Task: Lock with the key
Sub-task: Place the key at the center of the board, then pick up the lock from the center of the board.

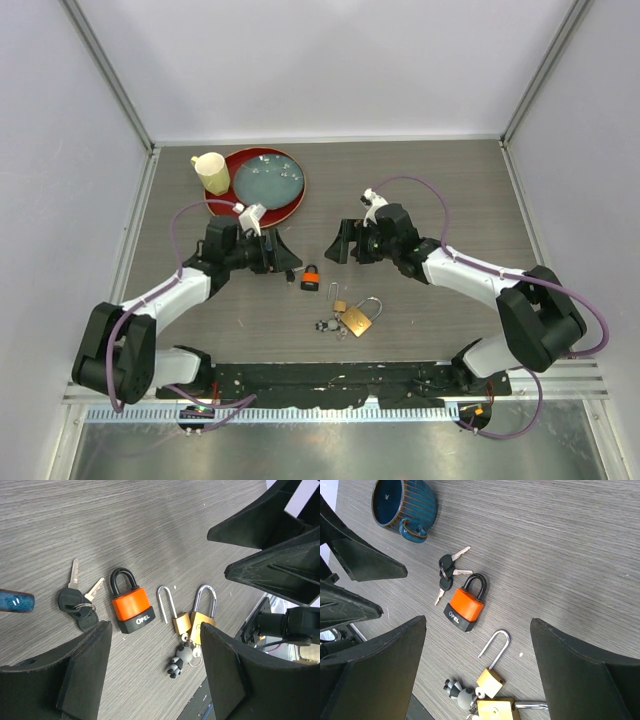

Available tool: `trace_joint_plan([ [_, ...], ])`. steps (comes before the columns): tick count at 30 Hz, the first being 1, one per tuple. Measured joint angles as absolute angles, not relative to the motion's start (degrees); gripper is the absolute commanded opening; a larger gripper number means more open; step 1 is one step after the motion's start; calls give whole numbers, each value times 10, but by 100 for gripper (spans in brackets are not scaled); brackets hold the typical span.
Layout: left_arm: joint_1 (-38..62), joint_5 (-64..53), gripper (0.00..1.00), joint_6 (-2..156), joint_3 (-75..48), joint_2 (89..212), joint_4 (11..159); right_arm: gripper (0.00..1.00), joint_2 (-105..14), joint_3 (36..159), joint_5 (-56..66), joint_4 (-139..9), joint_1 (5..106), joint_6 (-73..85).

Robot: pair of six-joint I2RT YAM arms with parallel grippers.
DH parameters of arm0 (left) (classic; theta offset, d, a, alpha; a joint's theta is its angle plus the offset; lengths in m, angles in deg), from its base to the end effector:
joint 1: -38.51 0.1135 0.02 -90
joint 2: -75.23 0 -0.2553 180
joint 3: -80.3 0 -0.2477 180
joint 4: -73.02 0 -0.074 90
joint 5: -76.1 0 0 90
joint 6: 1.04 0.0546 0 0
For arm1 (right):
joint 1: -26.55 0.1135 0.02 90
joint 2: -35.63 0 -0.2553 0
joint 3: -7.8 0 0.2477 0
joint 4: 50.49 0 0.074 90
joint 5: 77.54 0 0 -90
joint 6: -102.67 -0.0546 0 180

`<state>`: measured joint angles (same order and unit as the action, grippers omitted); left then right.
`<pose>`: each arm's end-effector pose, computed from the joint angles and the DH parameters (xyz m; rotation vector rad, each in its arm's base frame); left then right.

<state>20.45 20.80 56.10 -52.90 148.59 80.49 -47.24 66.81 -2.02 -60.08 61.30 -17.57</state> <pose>0.2442 -0.1123 0.1808 0.0805 2.2766 -1.1473 0.2557 0.1940 0.1967 -0.2451 2.2697 0.9022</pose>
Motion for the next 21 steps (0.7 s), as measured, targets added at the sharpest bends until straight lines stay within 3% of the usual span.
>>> trace_joint_plan([
  [10, 120, 164, 72, 535, -528, 1465, 831, 87, -469, 668, -23, -624, 599, -179],
  [21, -62, -59, 69, 484, -433, 1481, 951, 87, -425, 650, -28, -663, 477, -200],
])
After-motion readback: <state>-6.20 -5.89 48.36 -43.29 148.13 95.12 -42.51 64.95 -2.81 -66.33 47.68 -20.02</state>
